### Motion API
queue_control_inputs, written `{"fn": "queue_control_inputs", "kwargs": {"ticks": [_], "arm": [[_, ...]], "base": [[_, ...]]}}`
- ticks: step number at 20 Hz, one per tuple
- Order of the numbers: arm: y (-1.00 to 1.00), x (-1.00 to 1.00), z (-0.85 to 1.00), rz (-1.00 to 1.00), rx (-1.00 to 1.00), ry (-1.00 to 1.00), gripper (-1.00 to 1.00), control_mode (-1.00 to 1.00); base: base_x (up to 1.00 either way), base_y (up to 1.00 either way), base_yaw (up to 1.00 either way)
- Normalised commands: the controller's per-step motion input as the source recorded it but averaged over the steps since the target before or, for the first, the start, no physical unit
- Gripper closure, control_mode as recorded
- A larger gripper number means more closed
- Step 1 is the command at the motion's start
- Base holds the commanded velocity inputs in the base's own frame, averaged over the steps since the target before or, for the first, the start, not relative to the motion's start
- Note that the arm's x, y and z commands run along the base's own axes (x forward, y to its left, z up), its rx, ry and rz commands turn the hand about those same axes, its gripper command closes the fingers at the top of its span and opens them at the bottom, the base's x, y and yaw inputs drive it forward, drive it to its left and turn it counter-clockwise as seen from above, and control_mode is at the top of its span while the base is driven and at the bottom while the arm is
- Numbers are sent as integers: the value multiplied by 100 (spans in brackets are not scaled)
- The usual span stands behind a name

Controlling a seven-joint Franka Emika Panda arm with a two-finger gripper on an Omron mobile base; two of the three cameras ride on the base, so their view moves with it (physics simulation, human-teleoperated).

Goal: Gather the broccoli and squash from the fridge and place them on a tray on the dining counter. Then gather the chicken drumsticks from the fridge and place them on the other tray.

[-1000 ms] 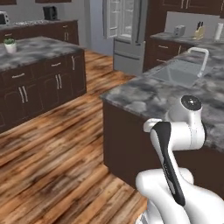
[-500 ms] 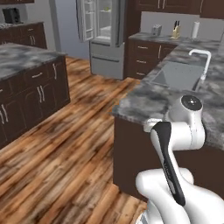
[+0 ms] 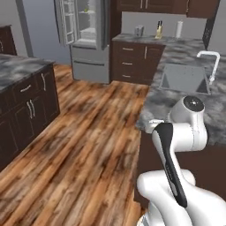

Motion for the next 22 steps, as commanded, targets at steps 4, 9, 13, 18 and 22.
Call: {"fn": "queue_control_inputs", "kwargs": {"ticks": [4,9,13,18,22], "arm": [[0,0,0,0,0,0,-100,100],[0,0,0,0,0,0,-100,100],[0,0,0,0,0,0,-100,100],[0,0,0,0,0,0,-100,100],[0,0,0,0,0,0,-100,100]], "base": [[62,100,-34],[69,100,-33],[90,100,-30],[100,92,-25],[100,73,-19]]}}
